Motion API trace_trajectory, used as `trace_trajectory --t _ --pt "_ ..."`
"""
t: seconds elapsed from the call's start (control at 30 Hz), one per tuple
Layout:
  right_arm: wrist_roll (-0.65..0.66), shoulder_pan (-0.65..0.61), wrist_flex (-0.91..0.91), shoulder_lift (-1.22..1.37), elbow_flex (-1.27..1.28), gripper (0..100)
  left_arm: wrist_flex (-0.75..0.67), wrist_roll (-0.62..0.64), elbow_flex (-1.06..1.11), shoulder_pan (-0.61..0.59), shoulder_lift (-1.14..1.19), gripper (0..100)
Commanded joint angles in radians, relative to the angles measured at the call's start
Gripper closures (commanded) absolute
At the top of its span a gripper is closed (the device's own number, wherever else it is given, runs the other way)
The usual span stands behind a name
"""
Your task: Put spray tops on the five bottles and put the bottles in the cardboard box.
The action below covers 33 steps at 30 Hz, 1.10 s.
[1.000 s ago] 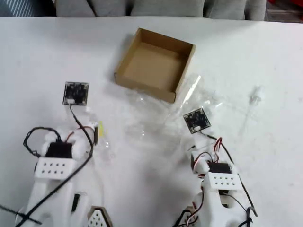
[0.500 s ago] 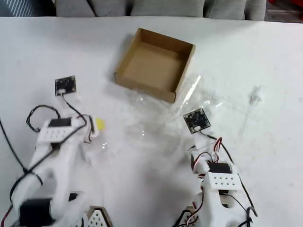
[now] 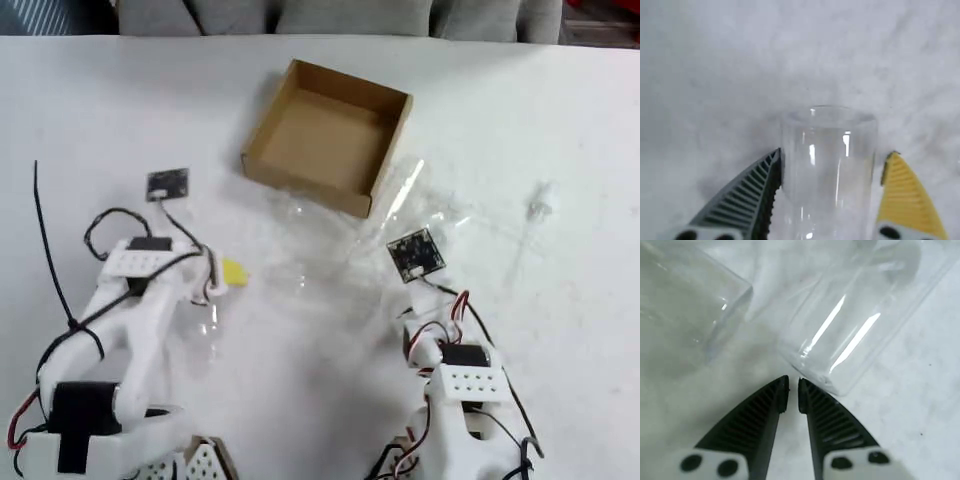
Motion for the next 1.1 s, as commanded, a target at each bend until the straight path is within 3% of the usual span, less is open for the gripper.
trace_trajectory --t 0.0,0.1,0.2,0.33,0.5,0.57,0.63,0.8,0.93,1.07 --pt "0.006 0.010 0.004 -0.015 -0.011 98.1 0.015 -0.110 -0.061 0.073 -0.002 85" --pt "0.006 0.010 0.004 -0.015 -0.011 98.1 0.023 -0.170 -0.081 0.114 -0.002 99" --pt "0.006 0.010 0.004 -0.015 -0.011 98.1 0.023 -0.189 -0.084 0.157 -0.002 94" --pt "0.006 0.010 0.004 -0.015 -0.011 98.1 0.023 -0.212 -0.124 0.226 -0.002 97" --pt "0.006 0.010 0.004 -0.015 -0.011 98.1 0.023 -0.519 -0.207 0.335 -0.002 97" --pt "0.006 0.010 0.004 -0.015 -0.011 98.1 0.023 -0.572 -0.222 0.355 -0.002 96" --pt "0.006 0.010 0.004 -0.015 -0.011 98.1 0.025 -0.560 -0.227 0.352 -0.002 90" --pt "0.006 0.005 0.004 -0.015 -0.011 98.1 0.061 -0.428 -0.226 0.278 -0.002 62" --pt "0.006 0.005 0.004 -0.015 -0.011 98.1 0.078 -0.315 -0.265 0.236 -0.002 60" --pt "0.006 0.005 0.004 -0.015 -0.011 98.1 0.210 -0.296 -0.348 0.199 -0.004 59"
